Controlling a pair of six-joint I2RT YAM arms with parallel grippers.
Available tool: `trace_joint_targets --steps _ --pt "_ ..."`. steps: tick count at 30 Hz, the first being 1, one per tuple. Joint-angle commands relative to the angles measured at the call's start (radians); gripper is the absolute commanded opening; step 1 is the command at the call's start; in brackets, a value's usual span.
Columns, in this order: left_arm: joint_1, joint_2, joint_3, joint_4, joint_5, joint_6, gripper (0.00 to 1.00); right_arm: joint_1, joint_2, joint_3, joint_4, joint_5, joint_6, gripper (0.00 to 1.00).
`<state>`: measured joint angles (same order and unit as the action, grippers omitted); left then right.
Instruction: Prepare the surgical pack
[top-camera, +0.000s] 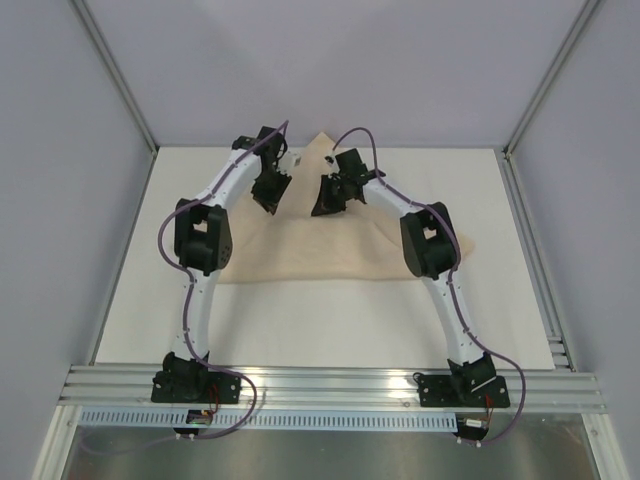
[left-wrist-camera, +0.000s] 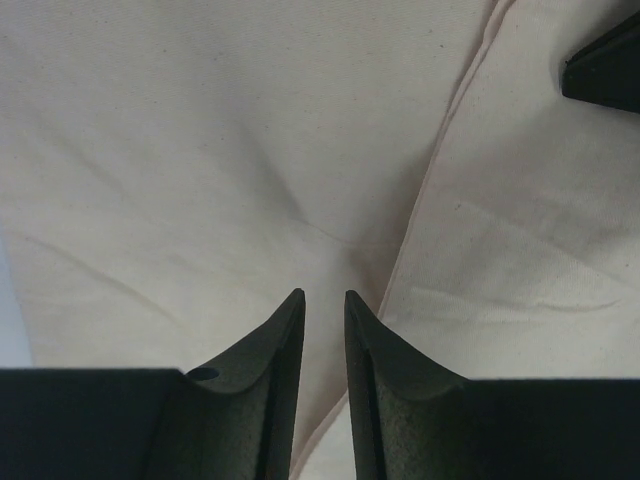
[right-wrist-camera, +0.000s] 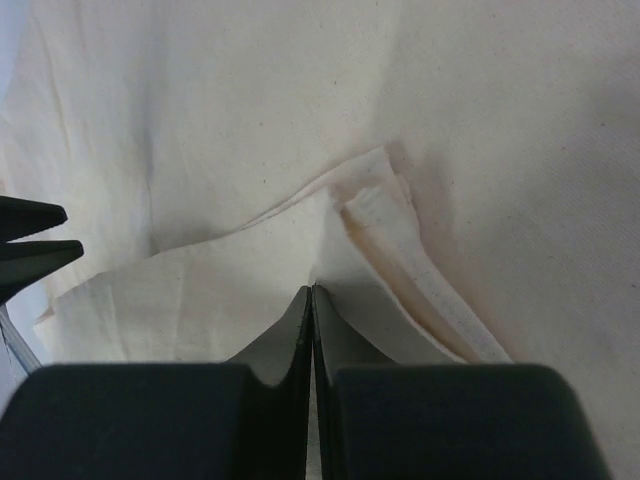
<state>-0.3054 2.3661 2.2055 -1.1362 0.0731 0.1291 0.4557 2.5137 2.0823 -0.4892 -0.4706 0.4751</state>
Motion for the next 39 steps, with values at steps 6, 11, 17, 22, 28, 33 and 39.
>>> trace_joint_targets --steps 6,11,17,22,28,33,39 --pt "-0.008 -0.002 0.118 -0.036 -0.064 0.059 0.34 -0.002 -0.047 0.137 -0.097 0.099 -0.041 0.03" --pt "-0.008 -0.14 0.128 -0.051 -0.151 0.092 0.35 -0.011 -0.191 0.155 -0.16 0.267 -0.087 0.08" --pt "-0.008 -0.414 -0.264 -0.022 -0.092 0.086 0.36 -0.009 -0.505 -0.229 -0.219 0.639 -0.168 0.1" --pt "-0.008 -0.527 -0.584 0.023 -0.006 0.095 0.36 0.0 -0.703 -0.563 -0.201 0.705 -0.145 0.08" --pt "-0.008 -0.495 -0.667 0.067 0.02 0.092 0.36 0.014 -0.774 -0.803 -0.105 0.577 -0.09 0.04" --pt "-0.008 -0.38 -0.65 0.125 0.019 0.078 0.37 0.012 -0.742 -0.873 -0.031 0.544 -0.032 0.01" --pt "-0.008 -0.283 -0.664 0.15 0.011 0.072 0.37 -0.014 -0.665 -0.924 -0.051 0.573 0.005 0.01"
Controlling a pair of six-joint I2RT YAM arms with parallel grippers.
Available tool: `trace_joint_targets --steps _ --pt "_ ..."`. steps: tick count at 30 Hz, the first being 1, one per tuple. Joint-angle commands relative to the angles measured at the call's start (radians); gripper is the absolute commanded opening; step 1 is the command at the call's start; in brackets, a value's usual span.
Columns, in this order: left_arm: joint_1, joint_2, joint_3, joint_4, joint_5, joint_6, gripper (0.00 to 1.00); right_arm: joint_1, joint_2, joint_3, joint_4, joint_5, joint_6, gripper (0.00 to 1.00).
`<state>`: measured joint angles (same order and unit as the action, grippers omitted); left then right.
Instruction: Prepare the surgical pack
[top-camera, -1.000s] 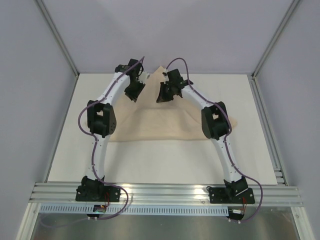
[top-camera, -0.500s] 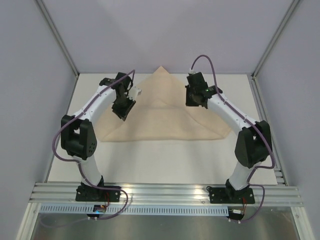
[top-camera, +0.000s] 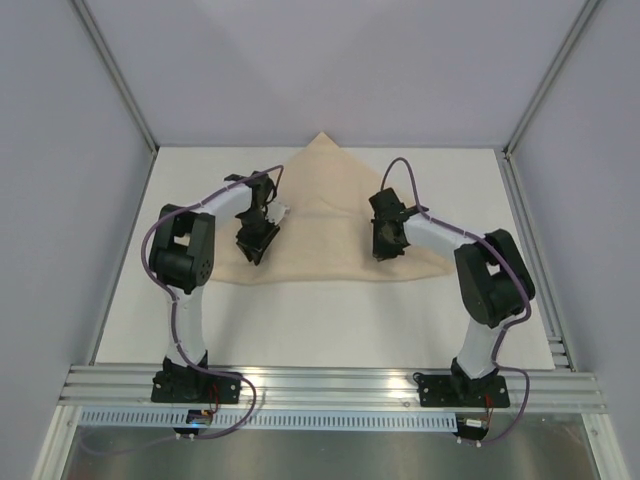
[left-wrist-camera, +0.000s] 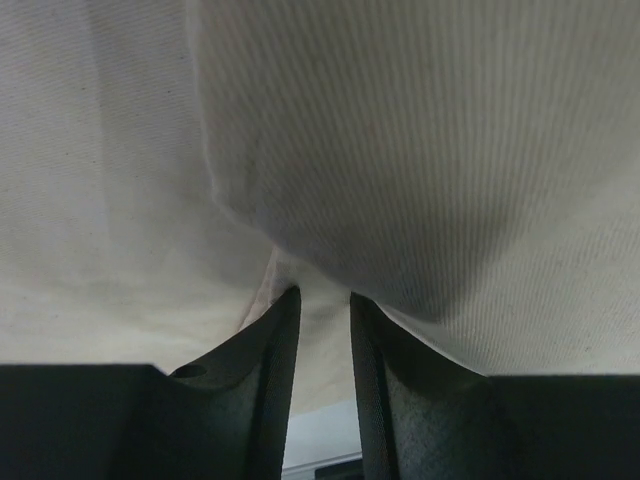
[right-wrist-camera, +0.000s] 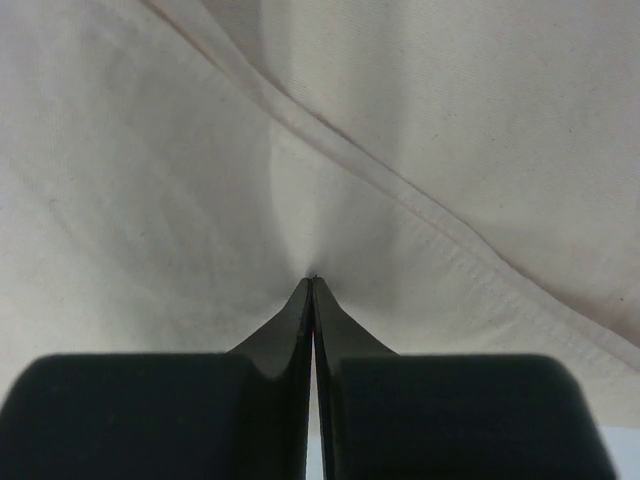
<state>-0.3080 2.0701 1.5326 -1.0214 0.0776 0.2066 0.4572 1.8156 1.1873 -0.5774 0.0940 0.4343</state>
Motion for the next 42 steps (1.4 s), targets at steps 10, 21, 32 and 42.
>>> trace_joint_targets --steps 10,21,32,42 --pt "-0.005 -0.044 0.04 0.011 -0.006 0.011 0.42 -0.093 -0.122 0.021 -0.027 0.061 0.023 0.02" --pt "0.029 -0.306 0.049 -0.103 -0.073 0.056 0.63 -0.534 -0.325 -0.178 0.026 -0.031 0.15 0.55" --pt "0.279 -0.4 0.077 -0.14 -0.056 0.053 0.7 -0.603 -0.105 -0.175 0.096 0.027 0.126 0.68" --pt "0.291 -0.407 0.052 -0.135 -0.01 0.037 0.71 -0.608 -0.045 -0.206 0.186 -0.079 0.136 0.1"
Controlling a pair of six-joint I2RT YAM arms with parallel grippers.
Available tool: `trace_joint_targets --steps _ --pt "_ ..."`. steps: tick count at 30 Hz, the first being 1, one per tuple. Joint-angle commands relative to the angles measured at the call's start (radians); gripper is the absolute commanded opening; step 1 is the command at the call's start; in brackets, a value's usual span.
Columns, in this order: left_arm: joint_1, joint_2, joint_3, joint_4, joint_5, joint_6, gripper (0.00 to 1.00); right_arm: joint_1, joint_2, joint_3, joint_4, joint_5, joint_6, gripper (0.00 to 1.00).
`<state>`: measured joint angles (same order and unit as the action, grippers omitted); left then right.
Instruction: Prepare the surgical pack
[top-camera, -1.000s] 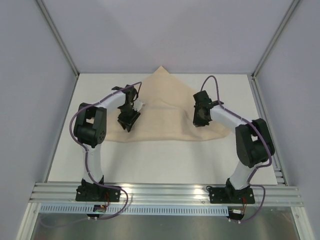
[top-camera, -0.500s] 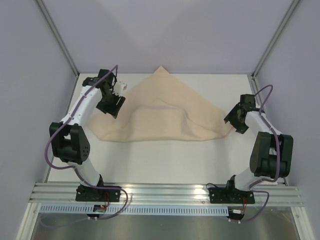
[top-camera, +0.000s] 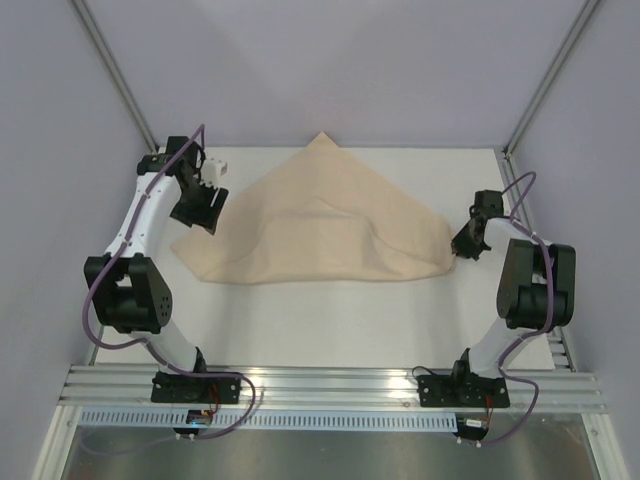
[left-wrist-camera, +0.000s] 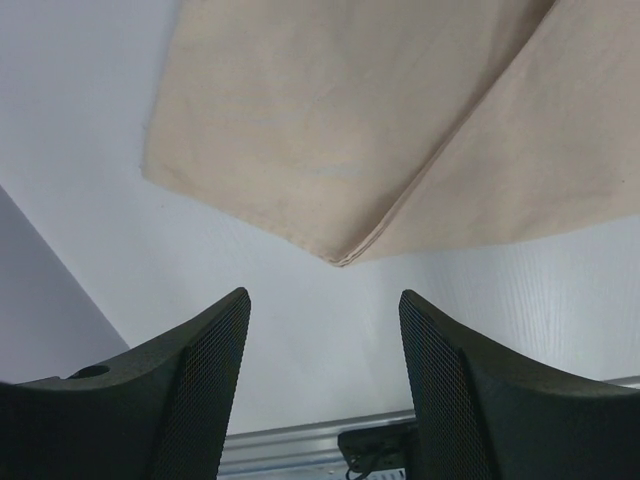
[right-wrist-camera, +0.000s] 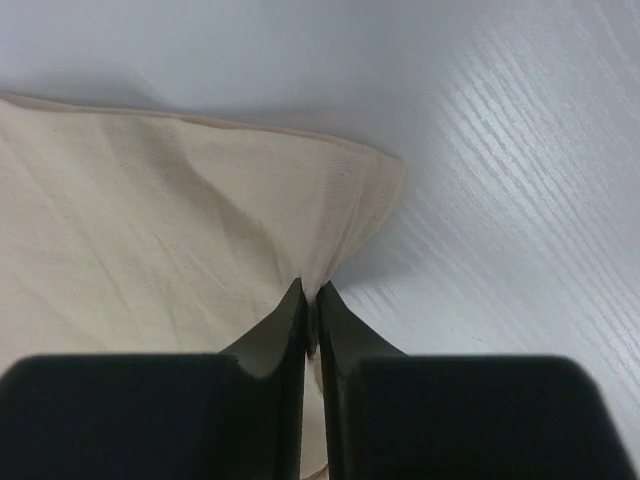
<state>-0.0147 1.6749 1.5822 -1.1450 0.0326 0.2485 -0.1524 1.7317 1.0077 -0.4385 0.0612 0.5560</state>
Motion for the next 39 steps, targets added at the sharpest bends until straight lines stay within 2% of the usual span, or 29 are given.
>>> trace_joint_targets --steps 1,2,5,8,11,19,24,30,39 --pt "-0.002 -0.004 0.001 -0.016 0.056 -0.012 0.71 0.002 0.034 -0.017 0.047 -0.081 0.013 0.06" --pt "-0.002 -0.001 -0.008 -0.016 0.075 -0.017 0.71 0.004 0.023 -0.014 0.047 -0.089 0.012 0.01" --pt "-0.002 0.005 -0.031 -0.019 0.147 -0.017 0.71 0.002 -0.007 0.006 0.038 -0.107 0.009 0.01" --pt "-0.002 0.011 -0.063 -0.015 0.144 -0.009 0.71 0.013 -0.069 0.035 0.027 -0.132 0.025 0.01" --pt "-0.002 0.005 -0.089 -0.006 0.112 0.003 0.7 0.075 -0.141 0.095 0.003 -0.123 0.032 0.01" --pt "-0.001 -0.043 -0.132 0.031 0.037 0.02 0.71 0.417 -0.158 0.254 -0.023 -0.063 0.073 0.01" --pt "0.042 -0.043 -0.165 0.042 0.013 0.02 0.71 0.627 -0.071 0.385 -0.006 -0.038 0.102 0.01" --pt "0.104 -0.041 -0.171 0.062 0.012 0.026 0.71 0.839 0.086 0.621 -0.005 -0.04 0.088 0.01" --pt "0.116 0.0 -0.22 0.12 -0.028 0.038 0.71 0.99 0.316 0.881 -0.016 -0.077 0.087 0.0"
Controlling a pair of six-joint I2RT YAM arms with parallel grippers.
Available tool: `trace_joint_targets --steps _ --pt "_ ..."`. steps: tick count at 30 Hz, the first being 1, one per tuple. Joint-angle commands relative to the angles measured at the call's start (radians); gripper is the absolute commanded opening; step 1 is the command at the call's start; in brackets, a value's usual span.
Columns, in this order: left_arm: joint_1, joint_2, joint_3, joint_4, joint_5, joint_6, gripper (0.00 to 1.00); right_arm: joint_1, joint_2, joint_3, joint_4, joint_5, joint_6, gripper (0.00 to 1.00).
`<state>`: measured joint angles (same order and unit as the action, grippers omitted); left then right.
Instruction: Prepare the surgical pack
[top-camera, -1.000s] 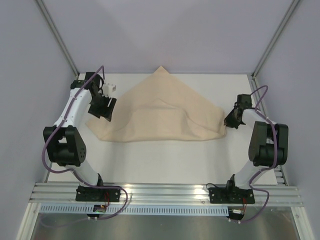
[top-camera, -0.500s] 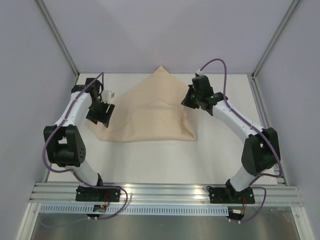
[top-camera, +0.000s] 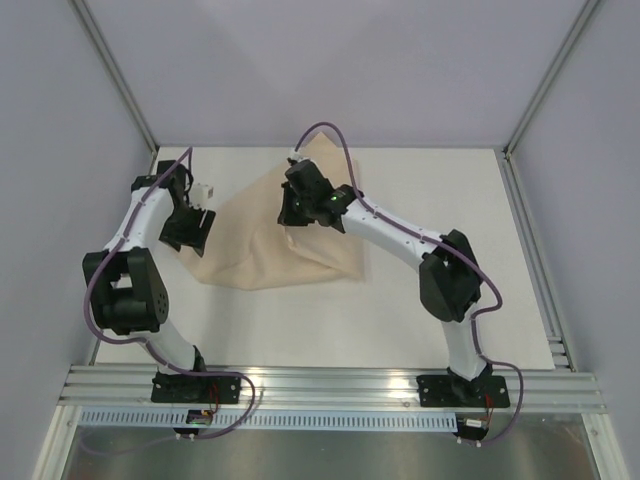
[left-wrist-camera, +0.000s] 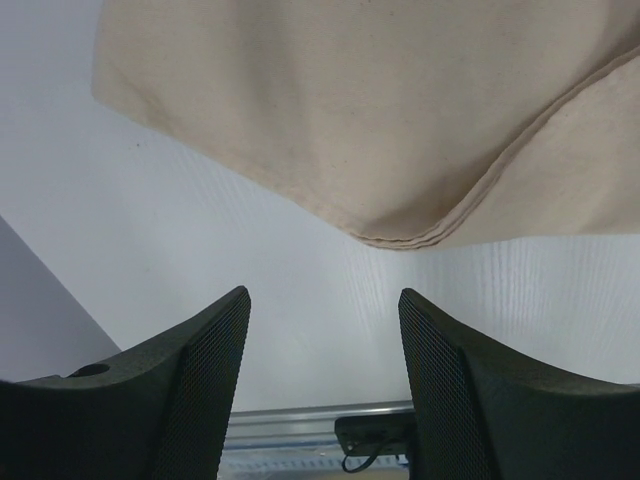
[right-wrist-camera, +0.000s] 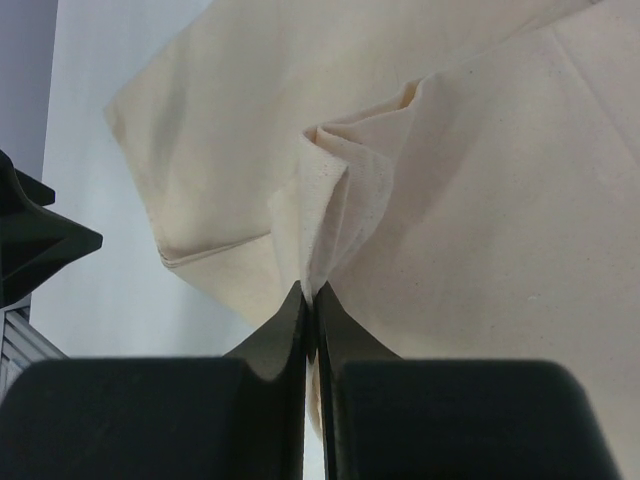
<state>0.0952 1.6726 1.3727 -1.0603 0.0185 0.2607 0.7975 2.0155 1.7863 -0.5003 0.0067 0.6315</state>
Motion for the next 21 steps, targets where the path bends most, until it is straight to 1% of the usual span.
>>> trace_joint_targets --steps 1,5,8,10,12,13,14,17,19,21 --pt "0.008 0.007 -0.012 0.037 -0.014 0.026 0.71 0.048 0.044 0.114 0.049 -0.022 0.014 0.01" --pt "0.008 0.027 -0.012 0.046 -0.012 0.028 0.71 0.078 0.109 0.143 0.065 -0.008 0.016 0.01" --pt "0.008 0.047 -0.009 0.054 -0.014 0.031 0.71 0.078 0.144 0.131 0.065 0.048 0.013 0.0" --pt "0.008 0.055 0.0 0.054 -0.012 0.032 0.71 0.078 0.179 0.122 0.072 0.072 -0.018 0.02" --pt "0.008 0.056 0.005 0.053 -0.014 0.034 0.71 0.077 0.213 0.14 0.056 0.049 -0.053 0.16" --pt "0.008 0.056 0.008 0.051 -0.021 0.034 0.71 0.078 0.247 0.165 0.048 0.03 -0.064 0.32" --pt "0.009 0.056 0.009 0.051 -0.041 0.037 0.71 0.077 0.262 0.179 0.037 -0.029 -0.073 0.42" --pt "0.017 0.062 0.017 0.049 -0.063 0.043 0.71 0.077 0.301 0.237 0.013 -0.146 -0.122 0.66" --pt "0.038 0.073 0.04 0.046 -0.066 0.037 0.72 0.077 0.283 0.251 0.008 -0.171 -0.163 0.7" --pt "0.087 0.094 0.087 0.036 -0.065 0.023 0.75 0.078 0.249 0.251 0.012 -0.163 -0.193 0.74"
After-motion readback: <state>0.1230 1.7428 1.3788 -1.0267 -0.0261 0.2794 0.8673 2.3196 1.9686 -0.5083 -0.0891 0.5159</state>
